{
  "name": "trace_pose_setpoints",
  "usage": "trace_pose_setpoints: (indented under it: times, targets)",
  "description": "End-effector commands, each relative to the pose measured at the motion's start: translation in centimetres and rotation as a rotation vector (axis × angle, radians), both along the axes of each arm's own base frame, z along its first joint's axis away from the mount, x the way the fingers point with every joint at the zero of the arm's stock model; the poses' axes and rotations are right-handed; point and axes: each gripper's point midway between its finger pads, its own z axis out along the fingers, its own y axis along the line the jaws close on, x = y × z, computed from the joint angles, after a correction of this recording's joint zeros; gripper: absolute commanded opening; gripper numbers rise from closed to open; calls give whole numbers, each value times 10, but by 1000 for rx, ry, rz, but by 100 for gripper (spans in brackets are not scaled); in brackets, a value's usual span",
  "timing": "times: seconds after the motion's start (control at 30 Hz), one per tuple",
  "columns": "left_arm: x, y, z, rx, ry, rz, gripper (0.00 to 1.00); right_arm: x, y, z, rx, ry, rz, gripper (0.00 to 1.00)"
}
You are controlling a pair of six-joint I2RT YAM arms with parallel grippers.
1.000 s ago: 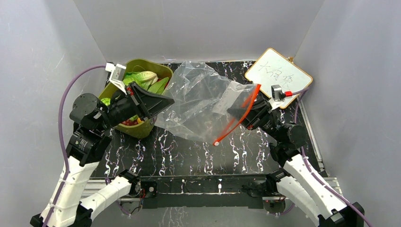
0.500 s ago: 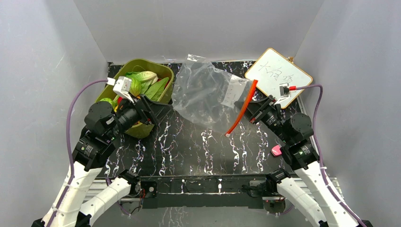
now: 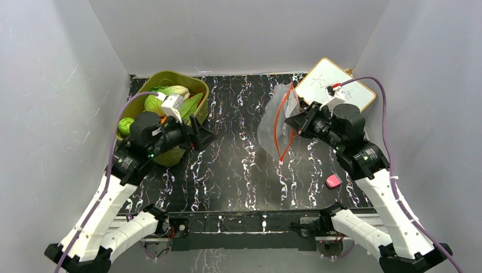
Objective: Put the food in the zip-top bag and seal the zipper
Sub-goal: Open the zipper of the food storage bag at the center of the board.
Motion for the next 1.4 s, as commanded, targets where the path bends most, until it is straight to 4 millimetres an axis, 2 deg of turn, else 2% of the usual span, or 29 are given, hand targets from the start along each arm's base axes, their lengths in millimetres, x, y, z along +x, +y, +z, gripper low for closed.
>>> trace_pose_setpoints:
  times: [0.0,0.1,0.17,0.4,0.5,0.67,0.9,0.97,1.07,1.2,1.27,1.37]
  targets:
    - [-6,-20,-11,-8,44,-129,83,-2,1,15,25,14,-8,0]
    - [-3,-32,-13,-60,54,-167,83,0,16,-3,68,98,39,0]
    - [0,-40,-13,-98,67,-185,82,0,27,-21,108,157,67,0]
    - [13,-59,-12,-226,140,-169,80,5,56,-50,85,251,54,0]
    - [17,-65,-14,-222,172,-168,77,3,71,-57,40,294,61,0]
    - [20,-63,-2,-194,127,-122,77,0,100,-53,7,325,87,0]
    - [2,-76,28,-344,52,-248,83,-19,146,-31,95,378,195,0]
    - [2,-79,31,-363,33,-269,83,-24,156,-29,90,377,195,0]
    - [11,-78,10,-288,60,-232,84,-28,163,-29,96,390,187,0]
    - [23,-64,-23,-165,93,-134,81,-27,163,-29,103,392,160,0]
    - [25,-59,-31,-134,99,-109,77,-26,161,-31,96,391,139,0]
    - [22,-56,-40,-105,103,-108,65,-21,155,-34,67,380,107,0]
